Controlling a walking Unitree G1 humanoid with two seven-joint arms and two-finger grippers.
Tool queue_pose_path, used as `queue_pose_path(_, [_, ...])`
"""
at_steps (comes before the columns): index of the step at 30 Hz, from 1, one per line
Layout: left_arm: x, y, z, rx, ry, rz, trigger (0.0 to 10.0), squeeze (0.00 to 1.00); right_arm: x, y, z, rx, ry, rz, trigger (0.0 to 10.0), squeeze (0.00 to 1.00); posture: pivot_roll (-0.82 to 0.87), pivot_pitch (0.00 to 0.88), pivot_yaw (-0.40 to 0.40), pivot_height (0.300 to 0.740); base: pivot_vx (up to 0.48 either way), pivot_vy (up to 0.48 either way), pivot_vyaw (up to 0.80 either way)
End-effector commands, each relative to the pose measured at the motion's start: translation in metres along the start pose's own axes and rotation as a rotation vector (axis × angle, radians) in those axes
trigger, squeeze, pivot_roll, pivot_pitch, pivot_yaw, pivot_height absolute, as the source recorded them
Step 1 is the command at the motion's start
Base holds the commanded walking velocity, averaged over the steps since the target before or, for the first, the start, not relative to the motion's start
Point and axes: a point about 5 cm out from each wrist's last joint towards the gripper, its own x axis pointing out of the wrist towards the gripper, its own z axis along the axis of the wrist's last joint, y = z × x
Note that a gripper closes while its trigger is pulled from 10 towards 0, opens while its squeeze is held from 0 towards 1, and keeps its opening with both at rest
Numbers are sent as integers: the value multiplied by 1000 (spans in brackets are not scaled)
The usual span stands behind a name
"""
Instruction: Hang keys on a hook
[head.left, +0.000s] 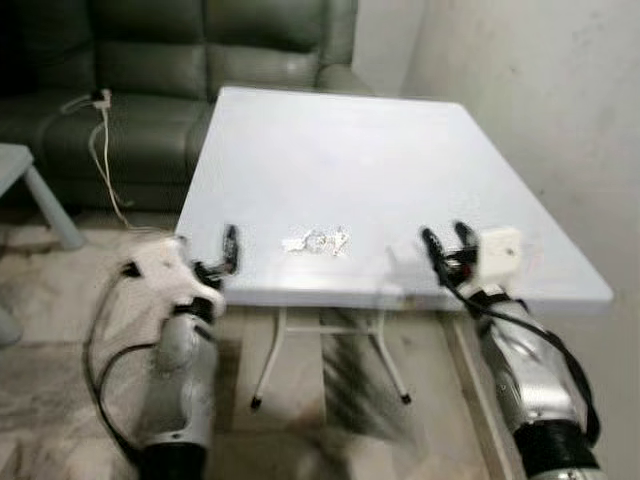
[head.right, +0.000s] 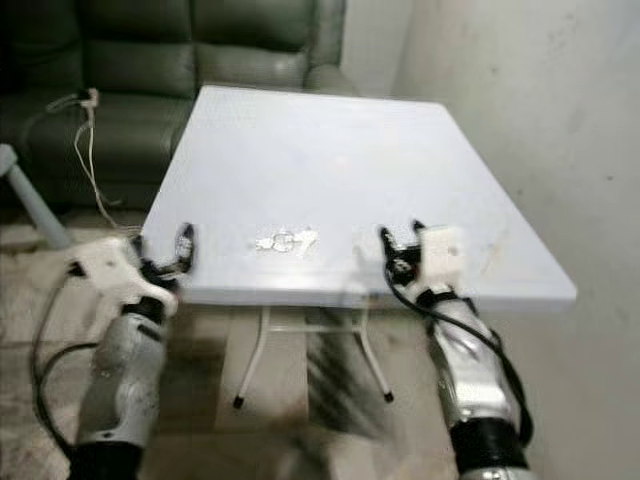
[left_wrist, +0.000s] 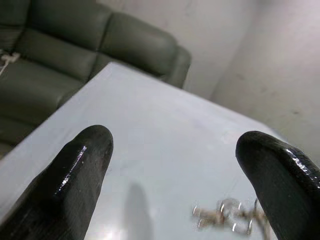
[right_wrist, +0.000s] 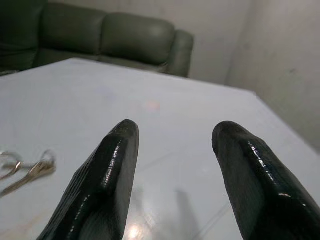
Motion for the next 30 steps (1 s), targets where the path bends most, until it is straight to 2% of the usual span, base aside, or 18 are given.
queue_pose_path(1, [0, 7, 4, 21, -7, 22, 10000, 0, 4, 6, 4, 7, -18, 29, 10000, 0, 75, 4, -128, 740, 386, 0, 0])
queue_pose_path(15, [0, 6, 5, 17, -7, 32, 10000, 0, 5, 11, 5, 6, -19, 70, 10000, 0, 83, 0, -134, 740, 384, 0, 0])
queue_pose_path(18, [0, 6, 3, 27, 17, 65, 10000, 0, 4, 12, 4, -3, -15, 87, 10000, 0, 84, 0, -135, 740, 0, 0, 0])
queue_pose_path(24, [-3, 2, 3, 20, 6, 41, 10000, 0, 4, 14, 1, -2, 8, 138, 10000, 0, 84, 0, -137, 740, 0, 0, 0])
queue_pose_path(30, [-7, -6, 0, 44, 10, -4, 10000, 0, 3, 14, 2, -47, 4, 168, 10000, 0, 84, 7, -139, 740, 0, 0, 0])
